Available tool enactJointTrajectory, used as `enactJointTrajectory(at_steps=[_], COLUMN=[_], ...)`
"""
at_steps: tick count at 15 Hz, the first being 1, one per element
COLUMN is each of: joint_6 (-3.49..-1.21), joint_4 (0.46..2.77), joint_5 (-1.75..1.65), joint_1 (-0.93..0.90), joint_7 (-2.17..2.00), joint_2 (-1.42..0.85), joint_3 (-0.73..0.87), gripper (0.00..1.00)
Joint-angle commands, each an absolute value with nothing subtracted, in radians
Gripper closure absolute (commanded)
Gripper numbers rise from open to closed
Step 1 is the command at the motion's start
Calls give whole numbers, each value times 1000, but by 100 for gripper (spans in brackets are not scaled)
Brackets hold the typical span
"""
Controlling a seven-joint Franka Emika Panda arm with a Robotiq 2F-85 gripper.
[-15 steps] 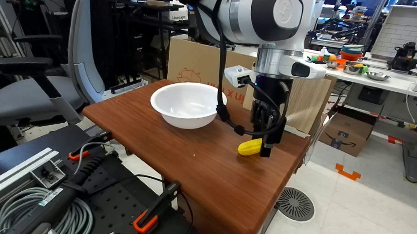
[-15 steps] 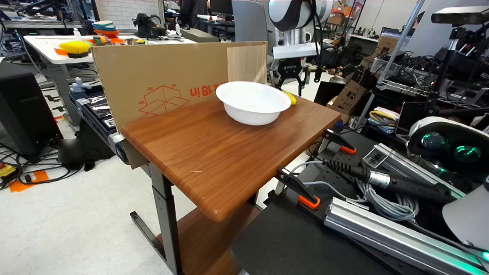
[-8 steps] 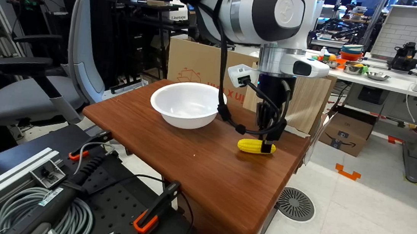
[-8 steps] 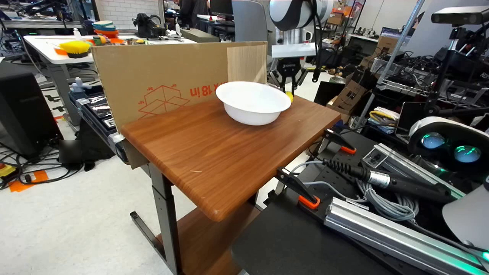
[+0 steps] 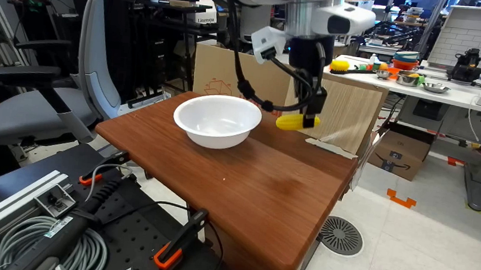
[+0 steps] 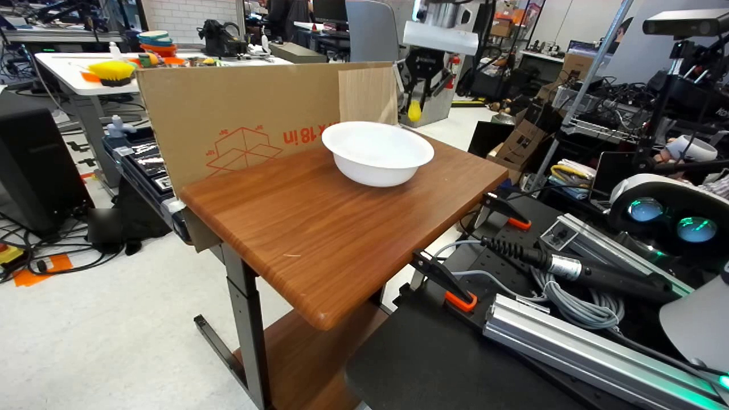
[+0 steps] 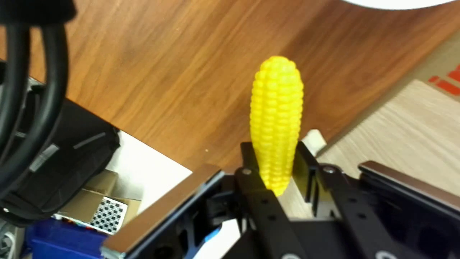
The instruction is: Put the yellow object in the white bowl
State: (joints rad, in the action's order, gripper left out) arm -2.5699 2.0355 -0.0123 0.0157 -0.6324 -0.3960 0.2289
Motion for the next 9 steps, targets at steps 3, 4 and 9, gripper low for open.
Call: enactJointTrajectory(at_steps=[3,4,9], joint_6=[-2697,-2692,-2619], joint_4=[2247,2257,2217], joint_5=[12,28,129], joint_1=[-34,-36,-31], joint_7=[-569,-557,-474], joint_2=[-122,-104,-147], joint_3=[145,120,33], gripper=[93,93,93])
